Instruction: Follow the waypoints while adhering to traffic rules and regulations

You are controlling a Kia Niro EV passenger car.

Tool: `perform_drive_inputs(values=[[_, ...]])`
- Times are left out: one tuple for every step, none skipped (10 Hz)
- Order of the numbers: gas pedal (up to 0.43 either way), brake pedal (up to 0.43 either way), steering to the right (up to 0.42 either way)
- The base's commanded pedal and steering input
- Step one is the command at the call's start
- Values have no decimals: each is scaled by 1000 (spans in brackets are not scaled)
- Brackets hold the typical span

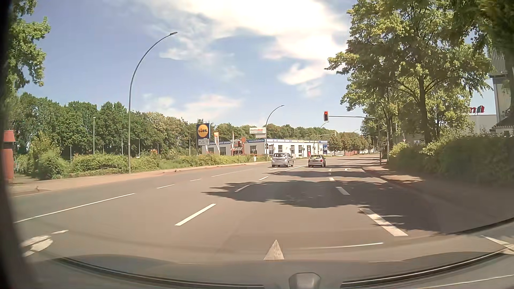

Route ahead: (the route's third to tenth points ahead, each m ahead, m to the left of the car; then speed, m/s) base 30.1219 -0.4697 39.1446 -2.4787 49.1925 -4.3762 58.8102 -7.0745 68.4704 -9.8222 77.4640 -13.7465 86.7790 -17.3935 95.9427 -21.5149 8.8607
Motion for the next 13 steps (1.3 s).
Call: perform_drive_inputs(values=[[0,43,30],[0,37,30],[0,37,31],[0,37,31],[0,37,32],[0,37,32],[0,43,32],[0,43,32],[0,43,32],[0,49,32],[0,67,32],[0,104,32],[0,134,32]])
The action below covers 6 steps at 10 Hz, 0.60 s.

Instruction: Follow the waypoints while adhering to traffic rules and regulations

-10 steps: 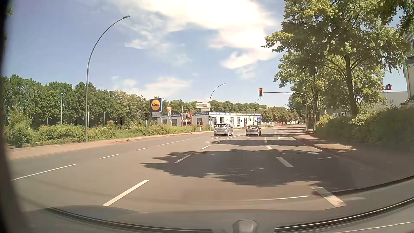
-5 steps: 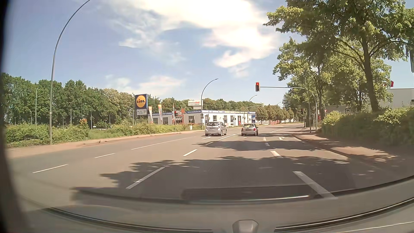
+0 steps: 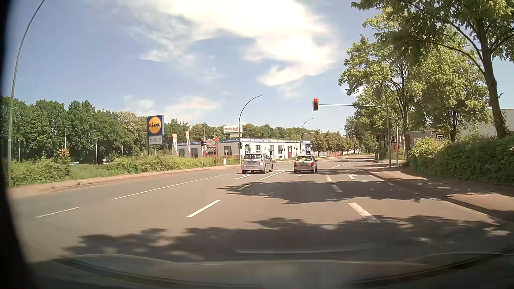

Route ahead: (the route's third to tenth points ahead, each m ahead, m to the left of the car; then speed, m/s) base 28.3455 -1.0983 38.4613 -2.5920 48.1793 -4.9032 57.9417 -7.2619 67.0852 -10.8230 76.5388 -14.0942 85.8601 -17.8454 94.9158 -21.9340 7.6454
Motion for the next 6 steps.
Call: perform_drive_inputs(values=[[0,152,31],[0,171,31],[0,183,31],[0,201,30],[0,220,28],[0,232,27]])
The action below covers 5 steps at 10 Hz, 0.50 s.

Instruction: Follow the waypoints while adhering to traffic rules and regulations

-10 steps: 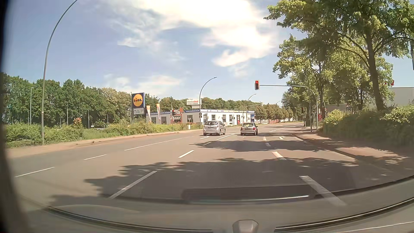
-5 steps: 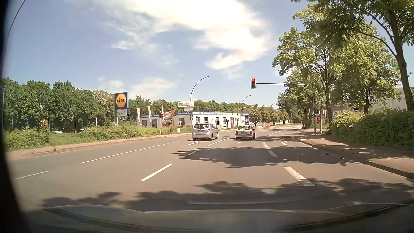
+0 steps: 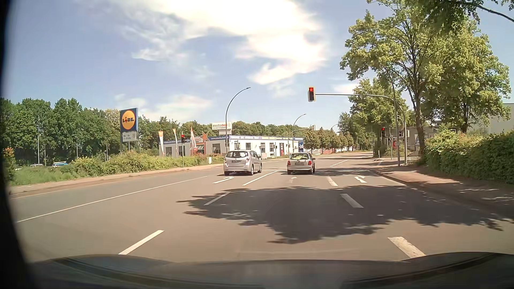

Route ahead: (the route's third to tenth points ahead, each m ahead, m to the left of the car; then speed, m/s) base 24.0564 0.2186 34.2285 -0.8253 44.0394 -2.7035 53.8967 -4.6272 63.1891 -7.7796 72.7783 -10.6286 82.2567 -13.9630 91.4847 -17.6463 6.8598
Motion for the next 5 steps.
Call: perform_drive_inputs(values=[[0,244,27],[0,244,27],[0,256,27],[0,256,27],[0,262,27]])
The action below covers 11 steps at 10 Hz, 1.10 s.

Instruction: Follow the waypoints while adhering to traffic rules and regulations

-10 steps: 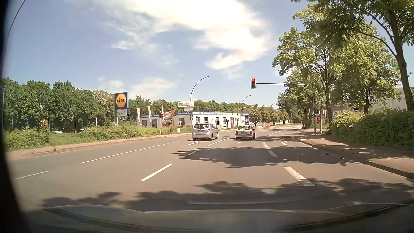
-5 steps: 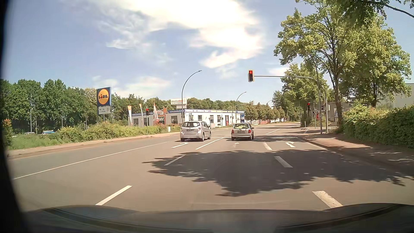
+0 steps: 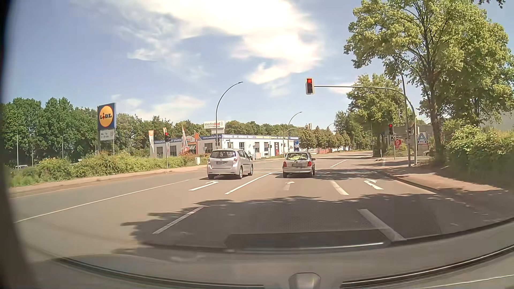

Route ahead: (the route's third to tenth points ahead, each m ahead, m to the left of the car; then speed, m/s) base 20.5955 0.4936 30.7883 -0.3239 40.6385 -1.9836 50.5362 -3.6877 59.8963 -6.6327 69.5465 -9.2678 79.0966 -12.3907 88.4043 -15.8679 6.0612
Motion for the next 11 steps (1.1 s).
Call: perform_drive_inputs(values=[[0,268,27],[0,274,27],[0,274,27],[0,274,27],[0,268,27],[0,268,27],[0,268,27],[0,262,27],[0,262,27],[0,262,27],[0,262,27]])
